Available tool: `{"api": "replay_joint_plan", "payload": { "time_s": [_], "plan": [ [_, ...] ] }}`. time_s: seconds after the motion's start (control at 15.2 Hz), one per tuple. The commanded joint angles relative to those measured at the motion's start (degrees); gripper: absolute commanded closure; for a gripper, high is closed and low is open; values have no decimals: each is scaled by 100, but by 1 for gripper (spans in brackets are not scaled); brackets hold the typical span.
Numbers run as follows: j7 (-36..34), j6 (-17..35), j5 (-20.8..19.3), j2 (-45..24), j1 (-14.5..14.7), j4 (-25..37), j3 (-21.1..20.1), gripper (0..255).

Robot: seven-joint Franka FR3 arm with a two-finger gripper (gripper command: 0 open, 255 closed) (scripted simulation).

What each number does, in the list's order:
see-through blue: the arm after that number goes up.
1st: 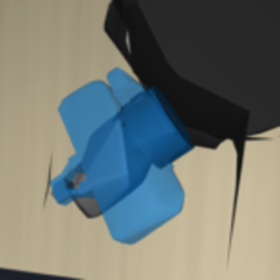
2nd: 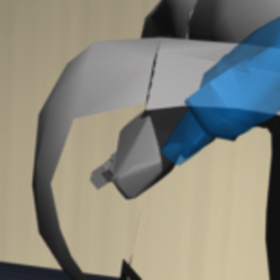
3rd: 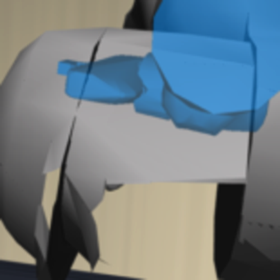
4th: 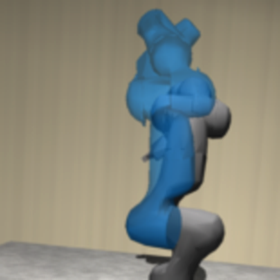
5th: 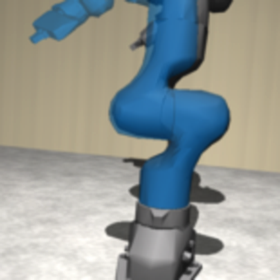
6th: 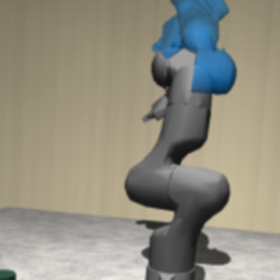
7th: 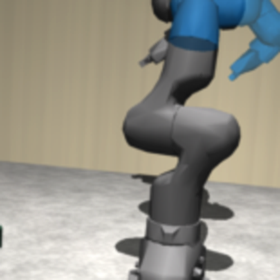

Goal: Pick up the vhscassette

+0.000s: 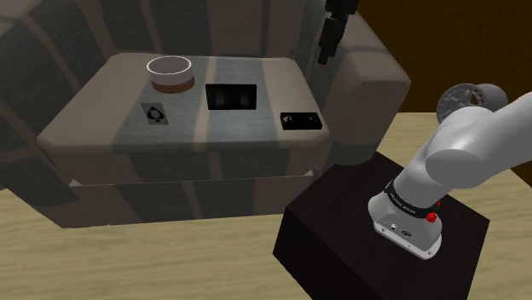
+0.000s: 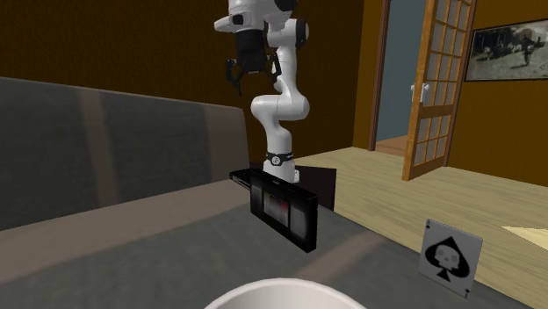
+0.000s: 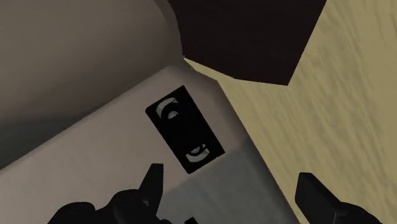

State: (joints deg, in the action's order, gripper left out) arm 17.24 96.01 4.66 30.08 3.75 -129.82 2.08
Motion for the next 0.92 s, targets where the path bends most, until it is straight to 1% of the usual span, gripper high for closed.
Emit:
{"api": "replay_joint_plan", "payload": {
  "time_s": [0.0,0.4,0.86],
  "plan": [
    [237,310,-39,-421,73,133,2,0],
    [788,964,-110,-1647,287,766,-92,0],
    [1328,1463,-247,-3067,501,1773,-268,0]
  ]
}}
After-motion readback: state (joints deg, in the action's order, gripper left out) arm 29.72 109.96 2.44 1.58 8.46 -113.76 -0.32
